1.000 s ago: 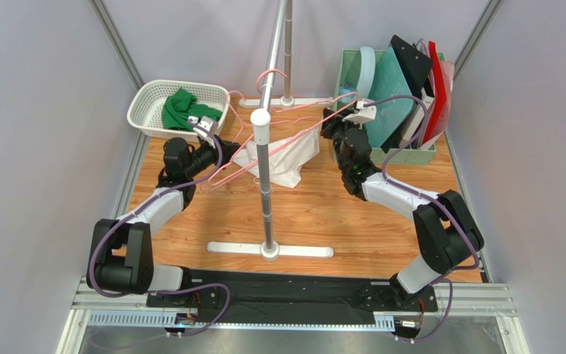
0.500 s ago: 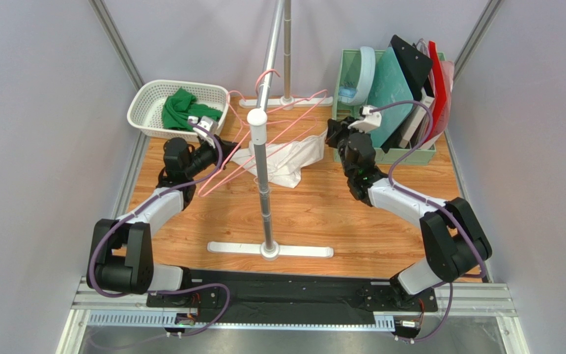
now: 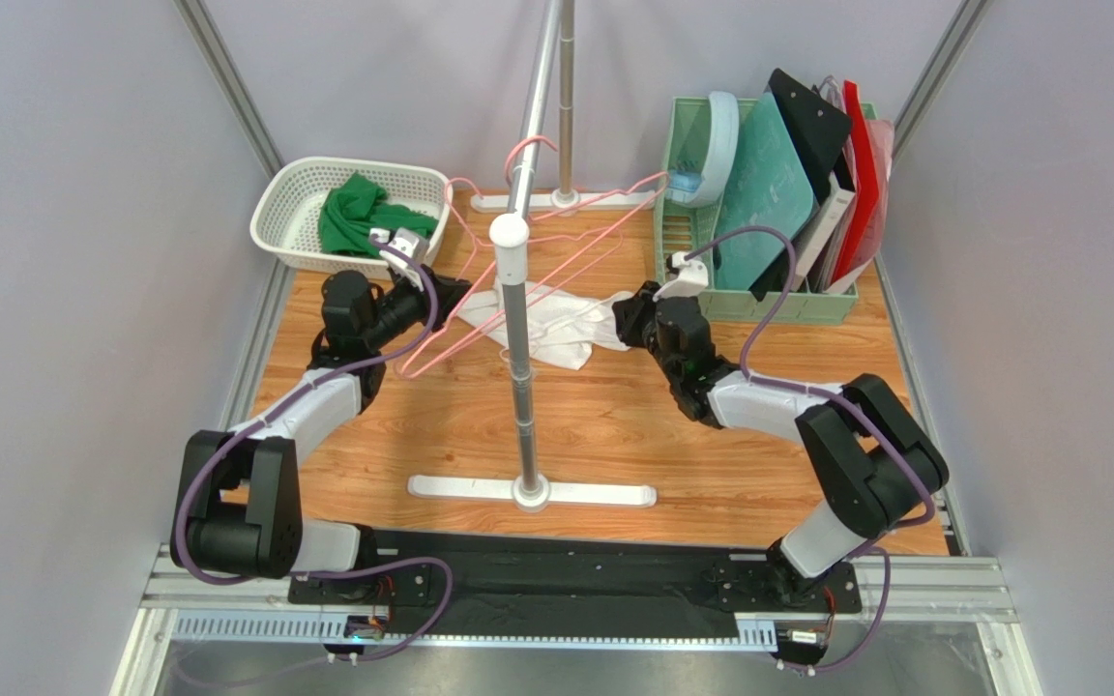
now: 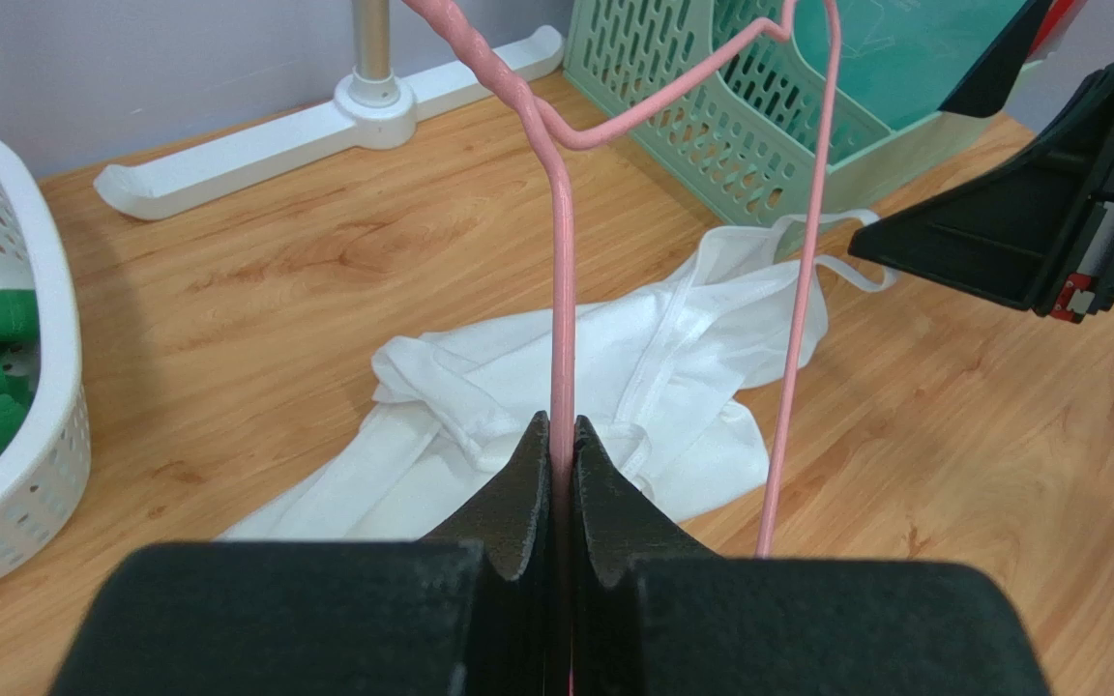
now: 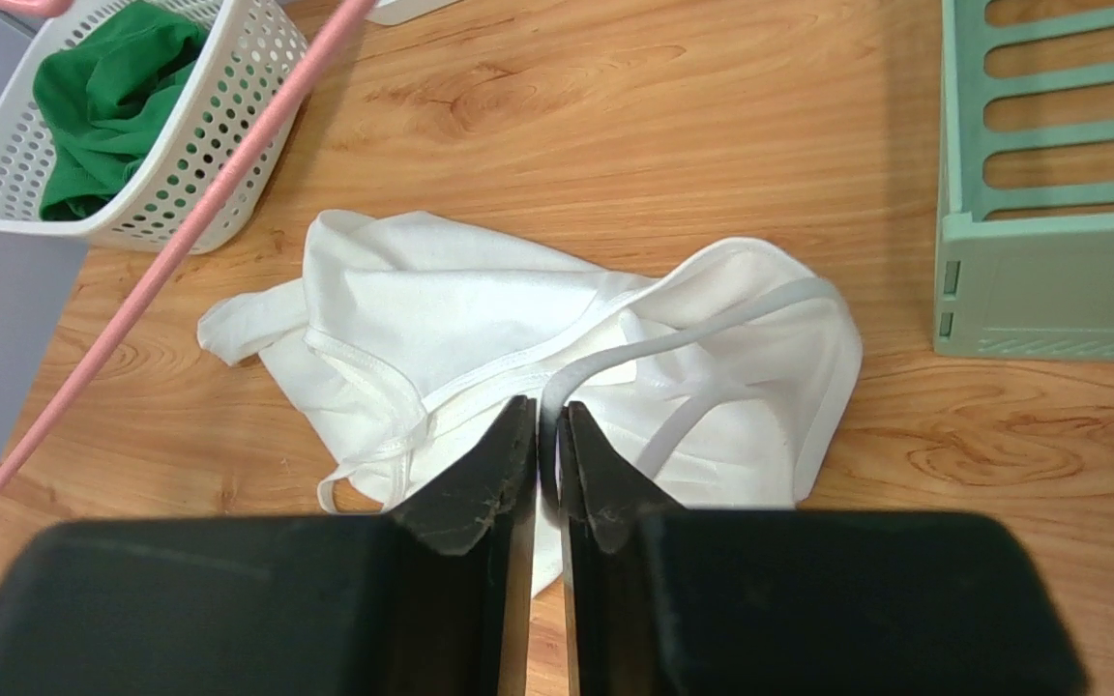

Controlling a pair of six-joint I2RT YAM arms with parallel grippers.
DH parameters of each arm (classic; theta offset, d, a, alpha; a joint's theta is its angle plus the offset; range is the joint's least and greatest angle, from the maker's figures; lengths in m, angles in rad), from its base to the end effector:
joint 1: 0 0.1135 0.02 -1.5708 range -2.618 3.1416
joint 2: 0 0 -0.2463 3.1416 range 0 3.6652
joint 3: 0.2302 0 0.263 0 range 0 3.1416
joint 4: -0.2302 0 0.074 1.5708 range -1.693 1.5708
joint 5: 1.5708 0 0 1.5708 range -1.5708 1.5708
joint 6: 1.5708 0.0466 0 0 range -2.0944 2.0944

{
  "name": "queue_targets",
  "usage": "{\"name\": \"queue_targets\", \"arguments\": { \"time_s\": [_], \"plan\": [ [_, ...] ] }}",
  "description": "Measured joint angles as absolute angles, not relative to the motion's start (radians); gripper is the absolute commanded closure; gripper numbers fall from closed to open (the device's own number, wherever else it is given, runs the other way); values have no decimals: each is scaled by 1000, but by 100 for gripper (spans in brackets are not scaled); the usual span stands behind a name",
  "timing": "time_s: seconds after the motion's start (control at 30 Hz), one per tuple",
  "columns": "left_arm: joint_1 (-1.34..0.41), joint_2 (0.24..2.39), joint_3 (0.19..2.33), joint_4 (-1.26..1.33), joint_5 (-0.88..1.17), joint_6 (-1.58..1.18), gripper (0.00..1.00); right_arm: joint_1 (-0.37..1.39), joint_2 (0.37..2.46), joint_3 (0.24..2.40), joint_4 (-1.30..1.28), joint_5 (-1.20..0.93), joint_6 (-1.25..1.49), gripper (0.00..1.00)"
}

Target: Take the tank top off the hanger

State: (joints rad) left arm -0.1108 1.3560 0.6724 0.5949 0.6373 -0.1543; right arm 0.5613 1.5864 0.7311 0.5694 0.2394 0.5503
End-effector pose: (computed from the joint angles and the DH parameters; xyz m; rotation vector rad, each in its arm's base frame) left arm 0.3099 -0.0624 0.2291 0.4539 1.6312 -0.7261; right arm 0.3035 0.1778 0.1722 0.1586 1.8779 0.5493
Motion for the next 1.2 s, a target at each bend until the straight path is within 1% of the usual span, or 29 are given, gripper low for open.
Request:
{"name": "queue_targets", "arguments": {
  "time_s": [0.03,0.07,0.13,0.17,0.2,0.23,0.3,0.33,0.4,0.57,0.8,1.03,1.2],
  "plan": [
    [-111,1356,672,595,636,-154,100,562,1592,731,565,236,552,77],
    [-111,1356,672,595,634,-154,100,562,1595,731,560,236,556,70],
    [-111,1356,672,595,632,-154,100,562,1599,731,543,234,558,64],
    [-111,1356,672,595,630,-154,100,562,1600,731,530,234,558,55],
    [-111,1356,672,595,630,-155,100,562,1600,731,518,234,559,52],
    [-111,1356,672,595,630,-155,100,562,1600,732,495,233,558,43],
    [-111,1356,672,595,629,-155,100,562,1600,735,469,234,558,36],
    [-111,1356,672,595,629,-155,100,562,1599,737,450,234,557,30],
    [-110,1356,672,595,629,-155,100,564,1594,742,401,234,556,25],
    [-111,1381,673,598,625,-171,100,572,1520,744,256,225,548,22],
    [-110,1412,698,554,580,-197,100,574,1290,719,134,212,500,22],
    [-70,1483,808,509,625,-270,100,574,1122,637,96,179,493,22],
    [-17,1546,968,445,726,-312,100,574,1002,586,35,163,492,22]
  ]
}}
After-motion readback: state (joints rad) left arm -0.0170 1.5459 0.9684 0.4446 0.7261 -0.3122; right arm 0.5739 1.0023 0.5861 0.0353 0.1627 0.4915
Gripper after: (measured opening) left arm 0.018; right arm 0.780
